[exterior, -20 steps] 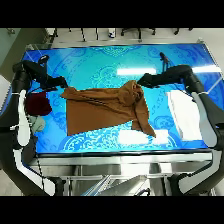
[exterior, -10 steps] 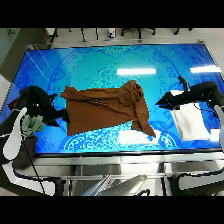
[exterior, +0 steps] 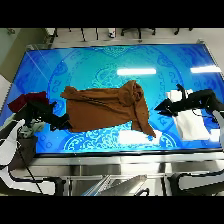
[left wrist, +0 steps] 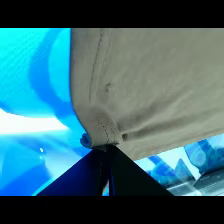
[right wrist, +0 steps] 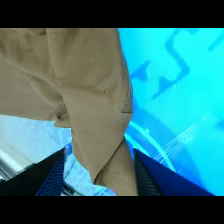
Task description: Fold the shirts.
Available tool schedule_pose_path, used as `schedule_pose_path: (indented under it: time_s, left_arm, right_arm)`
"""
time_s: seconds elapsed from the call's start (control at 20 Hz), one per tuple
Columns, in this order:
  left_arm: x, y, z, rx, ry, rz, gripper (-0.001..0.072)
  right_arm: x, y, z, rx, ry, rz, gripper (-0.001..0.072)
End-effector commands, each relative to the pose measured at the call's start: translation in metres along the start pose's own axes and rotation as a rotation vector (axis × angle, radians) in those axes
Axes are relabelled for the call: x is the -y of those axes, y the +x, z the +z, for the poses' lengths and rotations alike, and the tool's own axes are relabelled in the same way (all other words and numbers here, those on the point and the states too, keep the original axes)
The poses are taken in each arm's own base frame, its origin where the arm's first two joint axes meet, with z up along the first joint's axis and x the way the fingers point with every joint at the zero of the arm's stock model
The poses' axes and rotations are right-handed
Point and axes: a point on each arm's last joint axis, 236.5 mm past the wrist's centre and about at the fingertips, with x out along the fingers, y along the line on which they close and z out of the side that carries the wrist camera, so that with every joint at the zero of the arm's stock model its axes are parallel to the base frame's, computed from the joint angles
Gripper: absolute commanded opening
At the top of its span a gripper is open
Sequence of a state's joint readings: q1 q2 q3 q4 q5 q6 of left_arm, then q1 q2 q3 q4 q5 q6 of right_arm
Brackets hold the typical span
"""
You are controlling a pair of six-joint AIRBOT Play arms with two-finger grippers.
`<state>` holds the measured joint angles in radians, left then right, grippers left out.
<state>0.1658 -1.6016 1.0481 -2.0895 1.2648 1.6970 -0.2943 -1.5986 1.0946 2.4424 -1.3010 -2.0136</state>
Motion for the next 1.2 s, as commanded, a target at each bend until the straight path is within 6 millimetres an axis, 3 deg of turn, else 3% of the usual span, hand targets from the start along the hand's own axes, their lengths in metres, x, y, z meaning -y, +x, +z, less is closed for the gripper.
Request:
schedule_pose_path:
  time_s: [0.0, 0.3, 0.4, 0.45, 0.5, 0.6, 0.65, 0.7, 0.75, 0.85, 0.95, 1.05, 1.15]
  left_arm:
    - [0.016, -0.006, 0.02, 0.077, 0.031, -0.022, 0.0018]
    - [0.019, -0.006, 0.023, 0.08, 0.045, -0.016, 0.0018]
    - [0.018, -0.006, 0.023, 0.08, 0.044, -0.016, 0.0018]
    - [0.019, -0.006, 0.023, 0.079, 0.044, -0.016, 0.0018]
    - [0.019, -0.006, 0.023, 0.076, 0.044, -0.017, 0.0017]
    - [0.021, -0.007, 0.022, 0.078, 0.048, -0.022, 0.0017]
    - [0.024, -0.012, 0.023, 0.092, 0.07, -0.026, 0.0017]
    - [0.03, -0.022, 0.023, 0.121, 0.096, -0.027, 0.0017]
    - [0.039, -0.04, 0.024, 0.176, 0.134, -0.028, 0.0017]
    - [0.064, -0.101, 0.032, 0.339, 0.202, -0.04, 0.0017]
    - [0.11, -0.192, 0.027, 0.564, 0.287, -0.111, 0.0017]
    - [0.164, -0.302, -0.006, 0.852, 0.413, -0.167, 0.0017]
    - [0.208, -0.412, -0.074, 1.187, 0.552, -0.161, 0.0016]
  right_arm:
    - [0.006, 0.015, 0.008, 0.022, -0.009, -0.029, 0.0499]
    - [0.024, 0.061, -0.003, -0.061, 0.047, -0.034, 0.0499]
    - [0.02, 0.078, 0.003, -0.047, 0.085, 0.002, 0.0497]
    - [0.019, 0.083, 0.005, -0.037, 0.095, 0.009, 0.0422]
    - [0.019, 0.086, 0.008, -0.027, 0.09, 0.001, 0.0256]
    - [0.016, 0.085, 0.013, -0.015, 0.079, 0.001, 0.0066]
    - [0.011, 0.08, 0.014, -0.009, 0.068, 0.006, 0.0022]
    - [0.003, 0.072, 0.018, 0.01, 0.061, 0.009, 0.0022]
    - [-0.008, 0.059, 0.024, 0.047, 0.043, 0.012, 0.0022]
    - [-0.048, 0.011, 0.043, 0.164, -0.036, 0.04, 0.0022]
    - [-0.115, -0.062, 0.057, 0.32, -0.193, 0.083, 0.0022]
    - [-0.197, -0.152, 0.049, 0.527, -0.404, 0.092, 0.0022]
    - [-0.282, -0.243, 0.011, 0.77, -0.632, 0.074, 0.0022]
